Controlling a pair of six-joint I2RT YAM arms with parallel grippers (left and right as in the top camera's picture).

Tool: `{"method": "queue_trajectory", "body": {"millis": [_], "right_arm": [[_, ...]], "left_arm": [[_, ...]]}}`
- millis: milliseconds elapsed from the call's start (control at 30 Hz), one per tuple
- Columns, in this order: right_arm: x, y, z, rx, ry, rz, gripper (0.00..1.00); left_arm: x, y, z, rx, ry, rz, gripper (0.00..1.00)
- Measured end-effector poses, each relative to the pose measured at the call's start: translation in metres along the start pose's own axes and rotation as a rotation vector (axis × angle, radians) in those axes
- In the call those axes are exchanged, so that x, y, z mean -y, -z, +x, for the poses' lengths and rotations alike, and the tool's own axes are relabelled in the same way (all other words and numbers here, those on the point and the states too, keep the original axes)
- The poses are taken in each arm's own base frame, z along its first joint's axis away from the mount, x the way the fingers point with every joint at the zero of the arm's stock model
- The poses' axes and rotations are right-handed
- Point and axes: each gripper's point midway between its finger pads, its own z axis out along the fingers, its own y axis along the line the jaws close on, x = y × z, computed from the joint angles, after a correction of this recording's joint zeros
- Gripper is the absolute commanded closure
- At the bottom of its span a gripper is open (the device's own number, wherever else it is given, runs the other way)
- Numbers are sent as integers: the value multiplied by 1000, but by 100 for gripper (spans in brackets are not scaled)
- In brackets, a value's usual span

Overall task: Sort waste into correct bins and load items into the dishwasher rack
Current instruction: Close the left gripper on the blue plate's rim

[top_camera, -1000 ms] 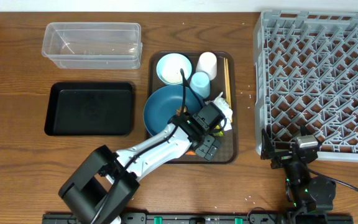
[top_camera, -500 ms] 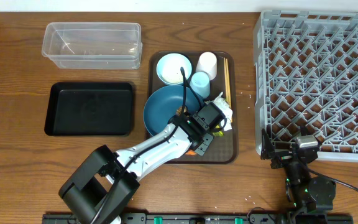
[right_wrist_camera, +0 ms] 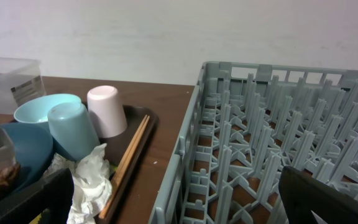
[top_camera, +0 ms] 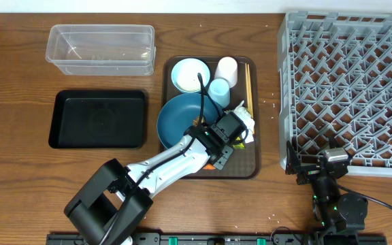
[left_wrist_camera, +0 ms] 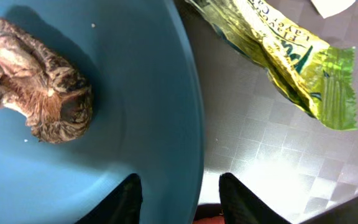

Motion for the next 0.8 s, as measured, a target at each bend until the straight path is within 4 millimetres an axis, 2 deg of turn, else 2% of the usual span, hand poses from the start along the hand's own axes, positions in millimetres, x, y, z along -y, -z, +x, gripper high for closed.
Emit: {"method": "queue_trajectory", "body": {"millis": [67,200,300,500,633,800], "right_arm": [[0,0,0,0,0,0,1],[0,0,0,0,0,0,1],[0,0,0,0,0,0,1],[0,0,0,0,0,0,1],[0,0,0,0,0,0,1],[0,0,0,0,0,0,1]], "left_arm": [[0,0,0,0,1,-1,69],[-1,0,0,1,0,-3,71],[0,0,0,1,2,-3,81],[-1,4,-2,12,4,-1,85],[0,21,-11,65,12,14,93],[0,54,-25,165,25,39,94]]}}
